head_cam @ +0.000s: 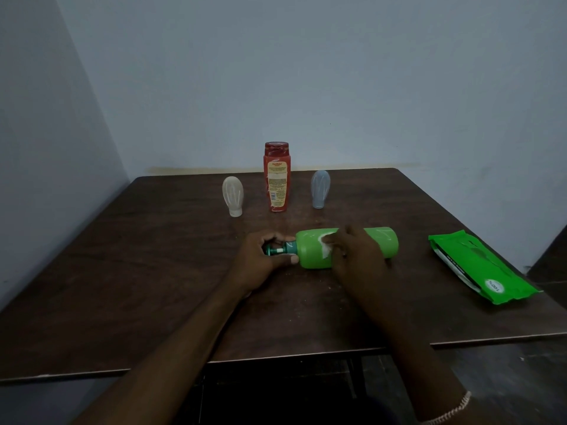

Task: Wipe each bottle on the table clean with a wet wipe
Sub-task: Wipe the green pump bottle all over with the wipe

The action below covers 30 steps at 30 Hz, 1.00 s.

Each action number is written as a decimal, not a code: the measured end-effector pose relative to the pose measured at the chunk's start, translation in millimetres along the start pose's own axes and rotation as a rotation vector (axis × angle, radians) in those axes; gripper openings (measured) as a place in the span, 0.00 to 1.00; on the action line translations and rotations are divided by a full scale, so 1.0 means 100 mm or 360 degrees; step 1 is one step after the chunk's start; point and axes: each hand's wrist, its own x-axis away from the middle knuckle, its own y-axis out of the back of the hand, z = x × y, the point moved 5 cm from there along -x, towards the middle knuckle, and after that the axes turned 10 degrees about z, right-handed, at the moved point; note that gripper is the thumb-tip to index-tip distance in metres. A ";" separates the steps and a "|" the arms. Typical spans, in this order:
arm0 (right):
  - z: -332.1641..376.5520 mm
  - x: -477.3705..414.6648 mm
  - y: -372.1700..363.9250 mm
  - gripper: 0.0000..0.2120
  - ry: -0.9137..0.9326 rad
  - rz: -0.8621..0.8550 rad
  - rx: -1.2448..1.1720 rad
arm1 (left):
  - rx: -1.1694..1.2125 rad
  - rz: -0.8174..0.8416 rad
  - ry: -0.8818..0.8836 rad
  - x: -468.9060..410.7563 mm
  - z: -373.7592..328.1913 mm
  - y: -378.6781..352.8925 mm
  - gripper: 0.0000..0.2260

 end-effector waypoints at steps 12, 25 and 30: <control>-0.21 0.16 0.13 0.10 -0.0124 -0.0111 0.0070 | -0.0003 0.0007 -0.0021 0.00 -0.01 -0.01 0.15; -0.30 0.15 0.16 0.07 -0.0101 -0.0158 0.0046 | -0.0029 -0.0002 -0.0026 -0.01 0.02 -0.01 0.17; -0.10 0.06 0.05 0.06 0.0053 -0.0070 0.0040 | -0.0032 -0.0012 0.0002 -0.01 0.03 0.01 0.17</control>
